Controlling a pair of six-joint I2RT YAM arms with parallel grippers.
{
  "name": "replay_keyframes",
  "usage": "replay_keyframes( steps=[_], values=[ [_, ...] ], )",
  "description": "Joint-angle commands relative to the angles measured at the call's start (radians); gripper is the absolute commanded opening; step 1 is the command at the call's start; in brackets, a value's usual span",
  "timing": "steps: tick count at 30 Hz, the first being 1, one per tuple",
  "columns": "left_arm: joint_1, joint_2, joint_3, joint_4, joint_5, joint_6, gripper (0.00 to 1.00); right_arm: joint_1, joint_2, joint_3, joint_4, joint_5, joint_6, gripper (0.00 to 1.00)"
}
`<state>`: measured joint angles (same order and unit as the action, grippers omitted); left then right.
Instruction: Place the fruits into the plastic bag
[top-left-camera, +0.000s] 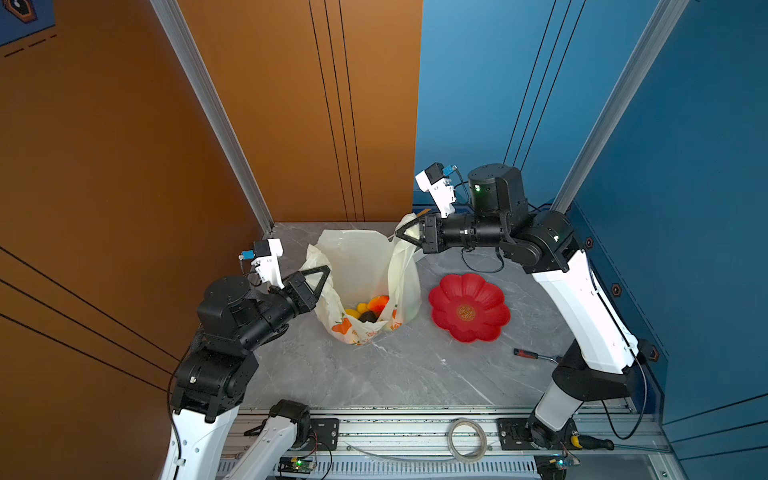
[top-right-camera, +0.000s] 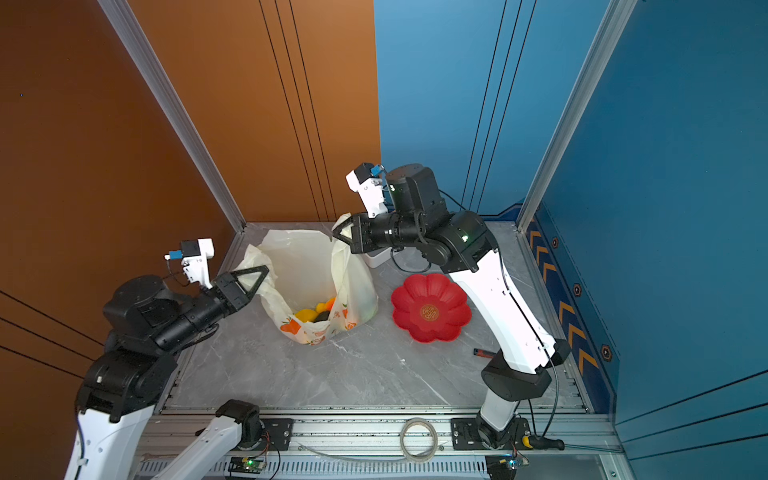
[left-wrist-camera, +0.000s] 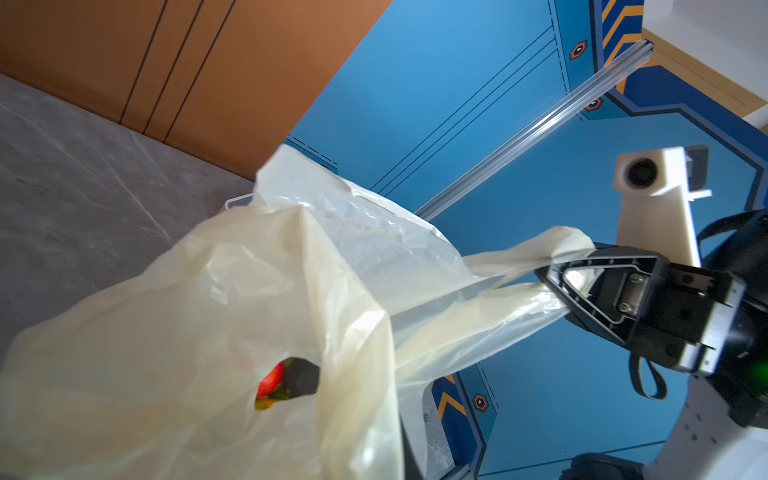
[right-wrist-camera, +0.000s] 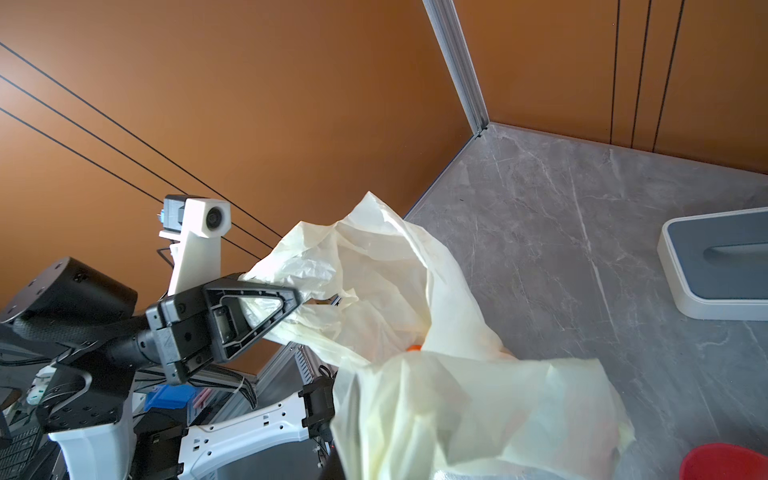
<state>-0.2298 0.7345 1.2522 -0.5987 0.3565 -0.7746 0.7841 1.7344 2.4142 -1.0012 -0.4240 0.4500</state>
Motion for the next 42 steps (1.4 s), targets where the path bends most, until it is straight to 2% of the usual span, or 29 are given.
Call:
replay_keyframes(
  steps=[1,3,4,7,9,12,14,17,21,26,33,42],
  values=[
    [-0.031,0.023,0.016,0.05,0.004,0.002,0.0,0.066,-0.014,0.052,0.061,0.089,-0.061,0.0],
    [-0.041,0.027,0.013,0.048,-0.026,0.004,0.0,0.086,-0.038,0.025,0.062,0.183,-0.082,0.0],
    [-0.042,0.034,0.003,0.04,-0.044,-0.002,0.0,0.072,-0.045,-0.021,0.071,0.189,-0.056,0.0],
    [-0.046,0.075,-0.006,0.021,-0.041,-0.02,0.0,0.034,-0.01,-0.081,0.06,0.11,0.001,0.0],
    [-0.089,0.093,0.026,0.044,-0.042,-0.007,0.0,0.065,-0.019,-0.075,0.058,0.141,-0.034,0.0],
    [-0.173,0.095,0.081,0.054,-0.145,0.055,0.0,0.12,-0.074,-0.09,0.092,0.252,-0.083,0.0],
    [-0.172,0.124,0.109,-0.007,-0.18,0.06,0.0,0.092,-0.077,-0.114,0.109,0.225,-0.054,0.0],
    [-0.184,0.177,0.12,-0.018,-0.136,0.044,0.0,0.063,-0.07,-0.124,0.1,0.169,-0.038,0.0],
    [-0.299,0.192,0.159,0.004,-0.242,0.098,0.0,0.117,-0.163,-0.201,0.164,0.281,-0.081,0.0],
    [-0.316,0.269,0.159,0.022,-0.182,0.075,0.0,0.036,-0.173,-0.296,0.174,0.184,-0.017,0.0],
    [-0.421,0.331,0.176,0.068,-0.209,0.098,0.0,0.042,-0.216,-0.345,0.206,0.185,-0.014,0.0],
    [-0.48,0.36,0.168,0.107,-0.212,0.113,0.0,0.04,-0.22,-0.393,0.233,0.177,-0.007,0.0]
  ],
)
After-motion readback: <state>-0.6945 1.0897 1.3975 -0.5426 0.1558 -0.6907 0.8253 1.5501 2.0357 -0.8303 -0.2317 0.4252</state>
